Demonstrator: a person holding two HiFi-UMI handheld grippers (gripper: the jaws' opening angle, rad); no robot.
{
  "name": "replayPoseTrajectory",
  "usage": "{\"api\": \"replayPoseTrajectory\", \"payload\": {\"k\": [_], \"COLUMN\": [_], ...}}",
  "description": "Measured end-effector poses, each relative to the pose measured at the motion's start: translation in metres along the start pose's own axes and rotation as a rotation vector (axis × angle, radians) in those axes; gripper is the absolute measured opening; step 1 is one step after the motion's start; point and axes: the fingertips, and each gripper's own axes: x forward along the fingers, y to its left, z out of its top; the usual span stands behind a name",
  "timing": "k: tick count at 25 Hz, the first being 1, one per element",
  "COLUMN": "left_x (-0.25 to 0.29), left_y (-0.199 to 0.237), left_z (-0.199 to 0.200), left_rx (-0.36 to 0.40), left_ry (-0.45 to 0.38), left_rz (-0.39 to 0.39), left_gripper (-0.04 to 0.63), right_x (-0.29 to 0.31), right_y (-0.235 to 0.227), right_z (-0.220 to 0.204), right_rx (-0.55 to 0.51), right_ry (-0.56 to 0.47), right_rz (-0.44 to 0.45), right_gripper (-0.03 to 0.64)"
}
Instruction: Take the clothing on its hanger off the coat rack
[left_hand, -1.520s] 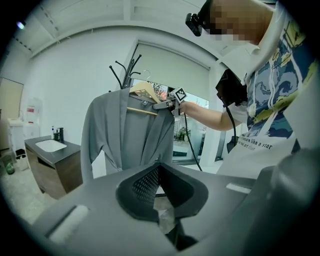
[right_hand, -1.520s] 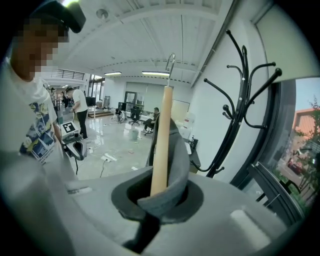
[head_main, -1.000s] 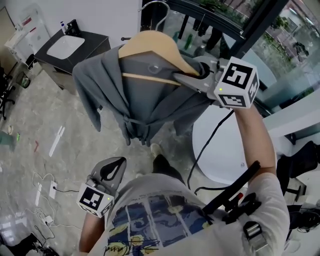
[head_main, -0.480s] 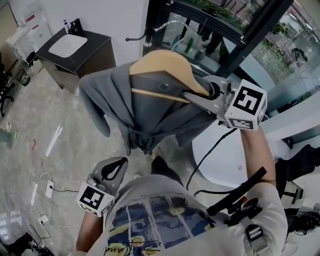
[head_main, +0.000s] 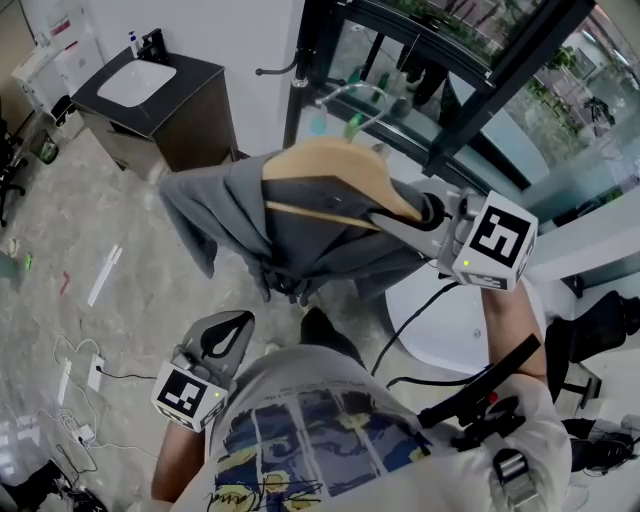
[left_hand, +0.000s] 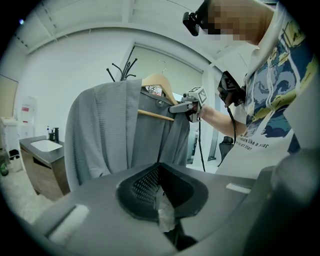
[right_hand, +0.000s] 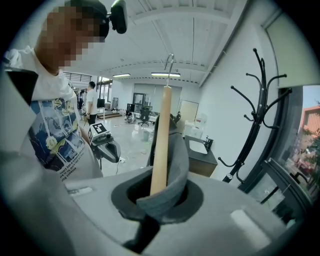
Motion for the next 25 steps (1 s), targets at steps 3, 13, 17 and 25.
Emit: {"api": "replayPoseTrajectory", "payload": {"k": [3,13,17,25], "left_x": [0.0,-0.005,-0.006,-0.007], "left_y": [0.001,0.003,0.004,-0.001], "left_z": [0.0,-0.005,-0.007,-0.005], "left_rx": [-0.002,-0.006,-0.012,-0.005], "left_ry": [0.002,0.006,0.008,0.011], "left_rz": [0.003,0.013,0.024,0.018], "left_gripper": [0.003,0.003,0.003,0.003], "right_x": [0.001,0.004,0.007,0.005], "right_y": [0.005,0.028,0.035,0.048], "right_z": [-0.001,-0.005,-0.008,-0.01], "right_rx": [0.009,0.021,0.009,0.004], "right_ry": [-0.004,0.001,0.012,0.028], "right_rz": [0.003,0.037,0.058,0.071], "right_gripper": [0.003,0.003,0.003,0.003]}}
